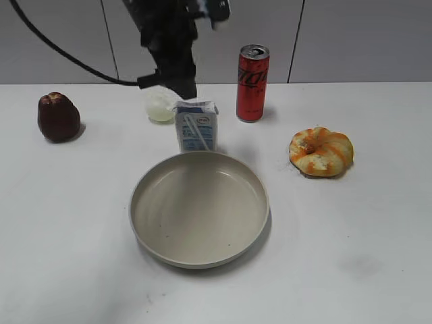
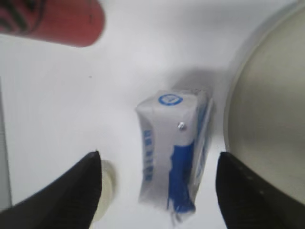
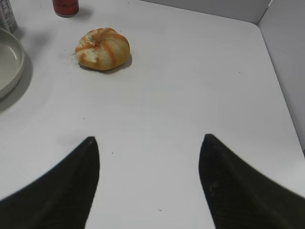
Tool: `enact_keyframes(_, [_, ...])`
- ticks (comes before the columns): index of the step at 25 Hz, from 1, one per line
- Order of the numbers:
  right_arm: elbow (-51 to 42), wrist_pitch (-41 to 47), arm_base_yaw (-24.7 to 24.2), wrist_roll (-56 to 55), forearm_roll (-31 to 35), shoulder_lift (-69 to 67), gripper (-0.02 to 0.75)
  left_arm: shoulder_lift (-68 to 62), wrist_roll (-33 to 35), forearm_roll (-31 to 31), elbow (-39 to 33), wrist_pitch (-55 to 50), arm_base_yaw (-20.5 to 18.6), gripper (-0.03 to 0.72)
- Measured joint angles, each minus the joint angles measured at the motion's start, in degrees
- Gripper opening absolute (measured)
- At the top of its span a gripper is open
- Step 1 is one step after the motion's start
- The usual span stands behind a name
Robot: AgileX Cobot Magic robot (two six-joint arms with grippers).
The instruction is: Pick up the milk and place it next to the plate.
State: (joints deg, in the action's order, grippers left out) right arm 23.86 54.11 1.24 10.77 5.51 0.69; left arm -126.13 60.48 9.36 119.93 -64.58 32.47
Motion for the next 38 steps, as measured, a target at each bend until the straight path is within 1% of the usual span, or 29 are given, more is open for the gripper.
enact_keyframes(2, [0.0, 0.0, 0.0, 0.0, 0.0, 0.0, 0.497, 3.3, -9.5, -0.6, 0.0, -1.8, -1.2, 0.563])
enact_keyframes(4, [0.0, 0.0, 0.0, 0.0, 0.0, 0.0, 0.497, 5.8, -19.7, -3.0, 0.1, -3.7, -2.8, 0.562])
enact_keyframes(6, [0.0, 0.0, 0.0, 0.0, 0.0, 0.0, 0.497, 7.7, -29.3, -5.2, 0.3, -4.7, -5.3, 0.562])
enact_keyframes(7, [0.0, 0.0, 0.0, 0.0, 0.0, 0.0, 0.497, 8.2, -32.9, -5.8, 0.3, -4.8, -6.9, 0.562])
enact_keyframes(9, [0.0, 0.0, 0.0, 0.0, 0.0, 0.0, 0.497, 9.0, -42.1, -5.7, 0.3, -4.9, -10.5, 0.562])
enact_keyframes(11, [0.0, 0.0, 0.0, 0.0, 0.0, 0.0, 0.497, 9.6, -47.5, -3.1, 0.3, -5.0, -15.2, 0.562])
enact_keyframes(12, [0.0, 0.0, 0.0, 0.0, 0.0, 0.0, 0.497, 10.0, -49.0, -1.8, 0.3, -5.0, -17.2, 0.562])
enact_keyframes(14, [0.0, 0.0, 0.0, 0.0, 0.0, 0.0, 0.497, 11.4, -50.8, 0.6, -0.5, -5.0, -21.4, 0.562])
enact_keyframes(17, [0.0, 0.0, 0.0, 0.0, 0.0, 0.0, 0.497, 15.2, -52.4, 1.4, -4.5, -5.0, -25.9, 0.562])
enact_keyframes(20, [0.0, 0.0, 0.0, 0.0, 0.0, 0.0, 0.497, 20.5, -52.8, 1.4, -12.9, -5.0, -29.1, 0.562])
enact_keyframes(23, [0.0, 0.0, 0.0, 0.0, 0.0, 0.0, 0.497, 27.5, -52.9, 1.4, -22.2, -5.1, -31.2, 0.562])
enact_keyframes(27, [0.0, 0.0, 0.0, 0.0, 0.0, 0.0, 0.497, 38.8, -52.7, 0.7, -34.3, -5.2, -32.9, 0.562])
enact_keyframes(34, [0.0, 0.0, 0.0, 0.0, 0.0, 0.0, 0.497, 59.1, -52.3, -1.3, -55.2, -4.8, -33.0, 0.562])
enact_keyframes(38, [0.0, 0.0, 0.0, 0.0, 0.0, 0.0, 0.497, 70.4, -52.3, -1.7, -66.8, -1.7, -33.0, 0.562])
